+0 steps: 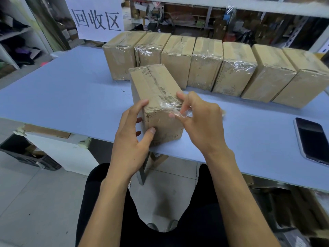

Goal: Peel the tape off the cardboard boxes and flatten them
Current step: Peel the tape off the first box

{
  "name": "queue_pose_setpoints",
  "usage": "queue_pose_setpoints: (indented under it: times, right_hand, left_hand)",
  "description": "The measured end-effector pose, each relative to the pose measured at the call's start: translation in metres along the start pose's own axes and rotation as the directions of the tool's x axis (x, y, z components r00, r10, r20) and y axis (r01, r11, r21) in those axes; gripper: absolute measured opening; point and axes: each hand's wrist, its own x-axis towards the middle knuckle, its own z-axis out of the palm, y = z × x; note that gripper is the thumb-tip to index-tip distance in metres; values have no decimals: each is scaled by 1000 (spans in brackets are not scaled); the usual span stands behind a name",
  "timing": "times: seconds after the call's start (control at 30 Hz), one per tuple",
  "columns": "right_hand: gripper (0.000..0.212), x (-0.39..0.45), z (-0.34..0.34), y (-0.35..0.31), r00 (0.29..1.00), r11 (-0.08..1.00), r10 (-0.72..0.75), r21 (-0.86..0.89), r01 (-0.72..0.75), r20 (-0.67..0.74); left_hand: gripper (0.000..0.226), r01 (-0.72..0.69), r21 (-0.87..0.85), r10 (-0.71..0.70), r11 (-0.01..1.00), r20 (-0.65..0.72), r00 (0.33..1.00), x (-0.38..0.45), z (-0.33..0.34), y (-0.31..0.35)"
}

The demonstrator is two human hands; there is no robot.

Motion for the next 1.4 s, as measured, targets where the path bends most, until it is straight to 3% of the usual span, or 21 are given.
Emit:
queue_pose_setpoints:
  times: [0.1,0.2,0.27,0.33,0.47,0.53,0.63,0.73,0.9,1.13,1.27,1.4]
  right_hand:
    - [53,1,-6,-4,997,999,31,26,-33,76]
    - [107,0,-10,-5,986,992,81,88,-94,143]
    - [119,0,-11,-3,977,987,92,113,-115,191]
    - [118,0,-11,-1,968,982,90,141,-125,233]
    - [116,-2,-9,5,960,975,103,162,-149,260]
    - [118,-4,-6,8,943,970,131,155,-185,306]
    - [116,-10,4,8,918,963,189,115,-242,350]
    - [101,-11,12,10,928,950,239,131,-285,285]
    - [89,-6,12,24,941,951,231,148,-273,248]
    - [73,-7,6,30,956,984,138,70,-161,259]
    - [100,-4,5,19,928,964,180,129,-232,326]
    - [75,1,11,10,944,955,186,176,-239,273]
  left_hand:
    - [67,-8,7,8,1000,-7,1000,0,-1,-2]
    - [67,-20,15,20,1000,-7,1000,0,-1,-2]
    - [66,-25,15,25,1000,-3,1000,1,-2,-2]
    - [59,-44,61,45,997,-13,999,2,-4,0]
    - [52,-191,359,215,913,-27,976,16,-12,27]
    - [53,-373,431,348,822,139,927,33,-14,42]
    - [49,-532,428,346,731,440,829,63,-12,52]
    - [34,-603,369,385,708,514,766,81,-6,47]
    - [22,-630,256,486,734,451,749,88,-3,35]
    - [27,-625,229,470,746,485,738,91,-10,35]
    - [27,-649,224,475,727,517,712,89,-11,35]
    - [36,-641,230,460,732,527,714,87,-13,37]
